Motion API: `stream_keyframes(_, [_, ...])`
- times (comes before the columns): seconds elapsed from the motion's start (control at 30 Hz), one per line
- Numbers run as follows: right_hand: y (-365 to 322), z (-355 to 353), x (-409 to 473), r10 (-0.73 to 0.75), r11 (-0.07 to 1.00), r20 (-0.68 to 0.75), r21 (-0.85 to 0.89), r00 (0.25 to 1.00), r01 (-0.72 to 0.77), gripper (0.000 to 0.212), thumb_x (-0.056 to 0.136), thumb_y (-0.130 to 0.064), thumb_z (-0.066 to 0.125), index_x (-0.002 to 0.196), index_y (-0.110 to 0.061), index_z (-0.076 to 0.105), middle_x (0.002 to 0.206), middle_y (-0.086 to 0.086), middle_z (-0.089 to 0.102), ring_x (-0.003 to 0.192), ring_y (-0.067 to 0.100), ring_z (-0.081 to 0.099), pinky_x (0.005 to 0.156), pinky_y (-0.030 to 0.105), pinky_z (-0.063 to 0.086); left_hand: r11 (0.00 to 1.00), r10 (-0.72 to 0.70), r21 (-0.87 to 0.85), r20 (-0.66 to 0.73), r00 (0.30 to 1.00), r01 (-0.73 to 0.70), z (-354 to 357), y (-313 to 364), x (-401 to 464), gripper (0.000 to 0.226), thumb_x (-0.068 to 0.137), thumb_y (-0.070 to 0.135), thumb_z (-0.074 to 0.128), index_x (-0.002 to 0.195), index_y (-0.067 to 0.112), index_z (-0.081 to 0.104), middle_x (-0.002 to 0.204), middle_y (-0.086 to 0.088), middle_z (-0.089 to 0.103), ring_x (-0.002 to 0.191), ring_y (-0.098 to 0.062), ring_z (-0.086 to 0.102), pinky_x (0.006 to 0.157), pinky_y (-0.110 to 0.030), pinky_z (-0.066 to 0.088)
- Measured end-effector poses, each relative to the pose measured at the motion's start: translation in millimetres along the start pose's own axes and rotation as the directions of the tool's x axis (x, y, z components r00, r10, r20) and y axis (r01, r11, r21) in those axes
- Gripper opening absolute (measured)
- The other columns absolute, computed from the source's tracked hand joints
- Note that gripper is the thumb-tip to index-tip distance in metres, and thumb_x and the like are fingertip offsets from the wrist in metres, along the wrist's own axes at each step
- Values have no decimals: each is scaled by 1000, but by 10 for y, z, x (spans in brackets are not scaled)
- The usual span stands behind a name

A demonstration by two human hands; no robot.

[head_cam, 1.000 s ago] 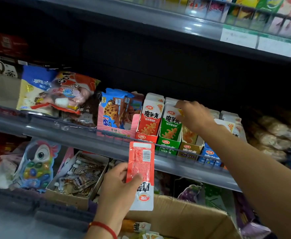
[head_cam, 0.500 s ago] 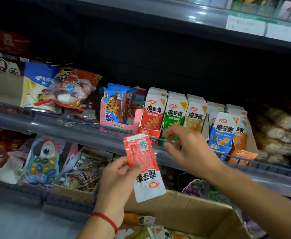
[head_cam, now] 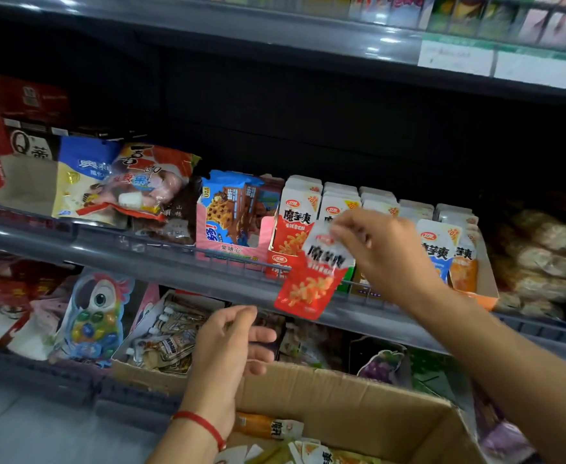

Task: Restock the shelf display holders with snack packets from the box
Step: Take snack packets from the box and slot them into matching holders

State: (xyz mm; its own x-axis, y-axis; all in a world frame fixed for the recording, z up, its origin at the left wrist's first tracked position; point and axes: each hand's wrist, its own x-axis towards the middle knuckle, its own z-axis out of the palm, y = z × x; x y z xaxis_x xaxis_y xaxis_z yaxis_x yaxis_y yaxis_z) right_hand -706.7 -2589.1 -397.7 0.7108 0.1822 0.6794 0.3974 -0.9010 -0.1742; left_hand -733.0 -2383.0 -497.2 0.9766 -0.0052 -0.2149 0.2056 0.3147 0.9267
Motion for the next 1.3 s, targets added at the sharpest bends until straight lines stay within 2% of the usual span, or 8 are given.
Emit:
stream_keyframes(0.13, [101, -125, 533, 101, 995, -49, 10, 994, -101, 15, 102, -26, 62, 104, -16, 73, 86, -9, 67, 75, 1, 58, 66, 18, 46, 999, 3, 54, -2, 1000, -3, -28, 2, 0, 14, 100, 12, 60, 113, 14, 62, 84, -18, 76, 60, -23, 63, 48, -31, 50])
stream_keyframes(0.3, [206, -54, 991, 102, 993, -102, -43, 990, -107, 16, 101, -29, 63, 106, -19, 74, 91, -3, 72, 84, 15, 66, 79, 40, 57, 996, 12, 87, 7, 1000, -12, -59, 1, 27, 15, 97, 5, 61, 107, 16, 65, 80, -13, 76, 62, -22, 64, 52, -31, 53])
stream_keyframes(0.67, [192, 606, 1157, 117, 952, 182, -300, 976, -58, 18, 100, -35, 62, 110, -25, 72, 107, 1, 73, 99, 27, 68, 81, 42, 56, 991, 38, 131, 21, 999, -40, -89, 66, 104, 18, 97, 0, 57, 104, 14, 66, 81, -11, 76, 59, -16, 62, 51, -27, 50])
stream_keyframes(0.97, [196, 601, 910, -61, 957, -14, -286, 998, 55, 23, 99, -29, 64, 118, -16, 66, 113, 4, 66, 104, 25, 63, 74, 43, 55, 935, 113, 339, 1, 994, -106, -197, 14, 192, 27, 91, 6, 65, 104, 30, 62, 87, -3, 77, 68, -18, 68, 65, -38, 55])
stream_keyframes(1.07, [20, 538, 437, -122, 984, 38, -128, 992, 126, 16, 99, -28, 60, 113, -20, 65, 103, -3, 67, 83, 17, 65, 66, 39, 56, 810, 198, 549, 71, 978, -204, -209, -63, 195, 25, 90, 15, 67, 99, 37, 61, 85, 3, 74, 75, -17, 70, 71, -42, 58])
stream_keyframes(1.17, [-90, 599, -293, -153, 986, 274, -16, 949, 164, 17, 98, -28, 54, 111, -24, 63, 95, -10, 67, 74, 14, 63, 63, 34, 55, 537, 190, 778, 265, 945, -326, -193, -187, 114, 19, 93, 24, 63, 105, 38, 57, 90, 15, 68, 83, -2, 66, 76, -31, 56])
stream_keyframes(1.23, [-70, 713, -785, -168, 981, 497, -2, 851, 195, 22, 97, -32, 48, 112, -25, 63, 99, -6, 69, 81, 19, 66, 66, 40, 57, 350, 99, 849, 387, 917, -396, -179, -287, 50, 21, 96, 27, 60, 113, 38, 54, 98, 17, 64, 89, 1, 64, 78, -25, 56])
stream_keyframes(1.3, [15, 861, -1221, -115, 983, 747, -11, 655, 185, 30, 99, -36, 45, 123, -25, 59, 117, 0, 68, 100, 24, 67, 82, 44, 58, 194, -16, 869, 467, 884, -455, -172, -371, 12, 28, 97, 28, 58, 123, 37, 53, 112, 15, 64, 102, -6, 64, 88, -28, 56])
